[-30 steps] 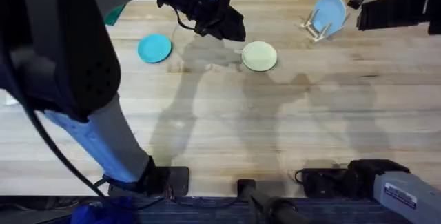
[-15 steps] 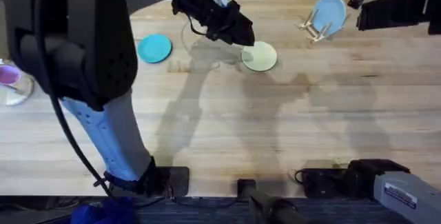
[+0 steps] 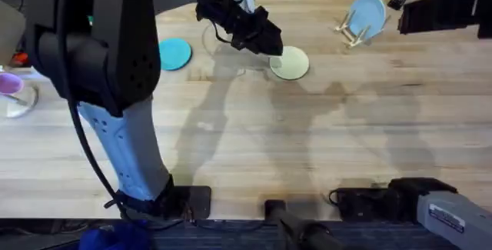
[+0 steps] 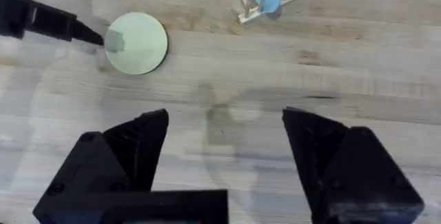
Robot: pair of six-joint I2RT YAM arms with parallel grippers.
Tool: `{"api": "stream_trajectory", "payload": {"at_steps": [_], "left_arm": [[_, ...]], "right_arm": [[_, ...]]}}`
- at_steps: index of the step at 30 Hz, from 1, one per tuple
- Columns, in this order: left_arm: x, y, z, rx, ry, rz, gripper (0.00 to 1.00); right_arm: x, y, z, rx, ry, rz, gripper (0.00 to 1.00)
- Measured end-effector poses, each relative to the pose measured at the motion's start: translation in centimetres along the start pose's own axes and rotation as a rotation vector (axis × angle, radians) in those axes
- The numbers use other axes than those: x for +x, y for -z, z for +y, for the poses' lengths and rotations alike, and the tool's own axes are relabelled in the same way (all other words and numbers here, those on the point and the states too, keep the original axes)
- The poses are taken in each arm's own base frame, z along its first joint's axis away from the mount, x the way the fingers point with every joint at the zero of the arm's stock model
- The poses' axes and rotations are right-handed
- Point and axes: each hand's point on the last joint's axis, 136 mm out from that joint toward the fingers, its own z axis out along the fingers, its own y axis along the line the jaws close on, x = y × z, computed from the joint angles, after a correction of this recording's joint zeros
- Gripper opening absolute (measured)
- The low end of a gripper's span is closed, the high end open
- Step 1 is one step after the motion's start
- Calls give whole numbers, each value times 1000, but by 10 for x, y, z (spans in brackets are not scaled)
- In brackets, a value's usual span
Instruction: Pick up the plates from the table one by one and place each into a slot on the dish rack.
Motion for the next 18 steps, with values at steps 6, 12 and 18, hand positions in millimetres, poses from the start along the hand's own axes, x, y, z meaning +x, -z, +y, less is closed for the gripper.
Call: {"api": "stream_trajectory", "payload": {"at_steps": [6, 12, 18], "left_arm": [[-4, 0, 1, -6, -12, -14, 41], [-10, 0, 0, -3, -37, -36, 41], [-11, -1, 3, -13, -29, -36, 41]], "right_arm": [[0, 0, 0, 0, 0, 0, 993], [0, 0, 0, 0, 0, 0, 995], [0, 0, 0, 0, 0, 0, 995]]}}
